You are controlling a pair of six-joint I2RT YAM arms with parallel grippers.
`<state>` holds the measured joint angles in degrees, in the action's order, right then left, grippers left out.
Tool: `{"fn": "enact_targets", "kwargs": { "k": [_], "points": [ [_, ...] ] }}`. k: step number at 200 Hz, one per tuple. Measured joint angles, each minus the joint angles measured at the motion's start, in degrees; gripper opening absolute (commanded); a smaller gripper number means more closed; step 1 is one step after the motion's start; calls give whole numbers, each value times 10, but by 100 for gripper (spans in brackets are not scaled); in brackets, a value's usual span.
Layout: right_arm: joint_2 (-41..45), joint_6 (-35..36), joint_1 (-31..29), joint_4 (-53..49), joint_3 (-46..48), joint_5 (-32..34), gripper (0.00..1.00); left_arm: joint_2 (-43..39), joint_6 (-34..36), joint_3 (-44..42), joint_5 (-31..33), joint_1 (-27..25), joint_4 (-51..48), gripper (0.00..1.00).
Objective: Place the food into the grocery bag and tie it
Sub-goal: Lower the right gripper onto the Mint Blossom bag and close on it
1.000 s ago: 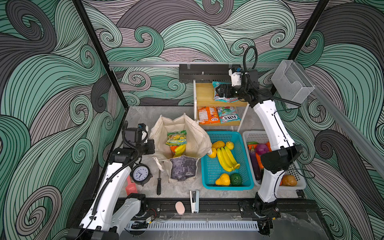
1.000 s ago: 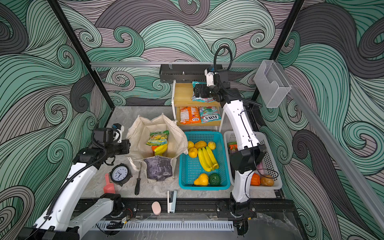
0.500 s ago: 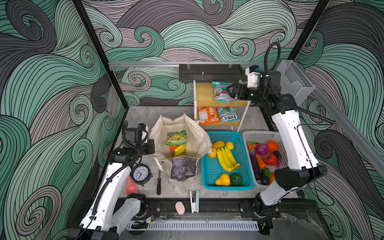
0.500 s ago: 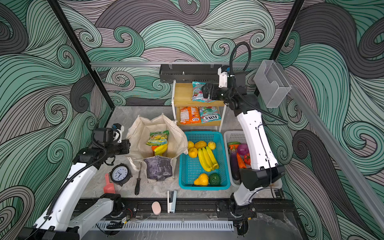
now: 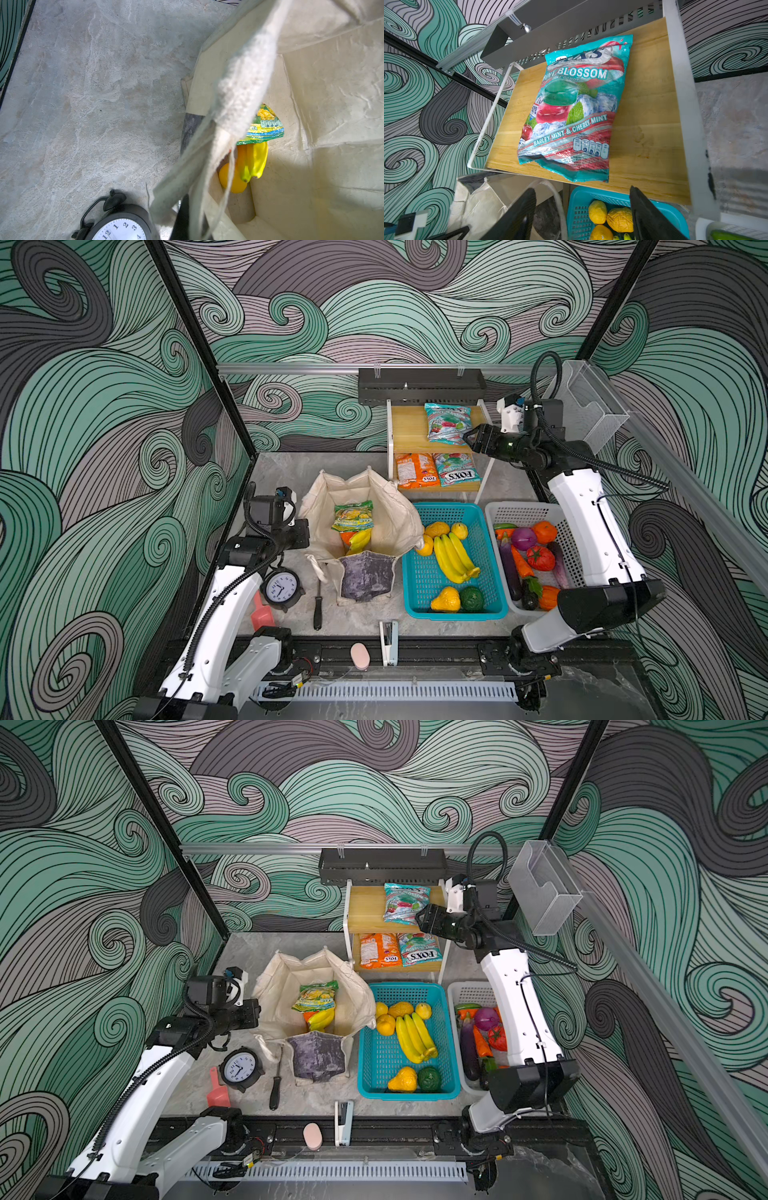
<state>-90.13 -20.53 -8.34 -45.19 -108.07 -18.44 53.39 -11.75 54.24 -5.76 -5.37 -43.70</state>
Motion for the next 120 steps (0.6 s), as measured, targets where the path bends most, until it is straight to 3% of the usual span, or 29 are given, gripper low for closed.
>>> {"fn": "enact_targets", "kwargs": {
  "k": [120],
  "points": [
    [-76, -14, 2, 21, -38, -17, 44, 0, 0, 0, 0, 0, 0, 0]
  ]
}}
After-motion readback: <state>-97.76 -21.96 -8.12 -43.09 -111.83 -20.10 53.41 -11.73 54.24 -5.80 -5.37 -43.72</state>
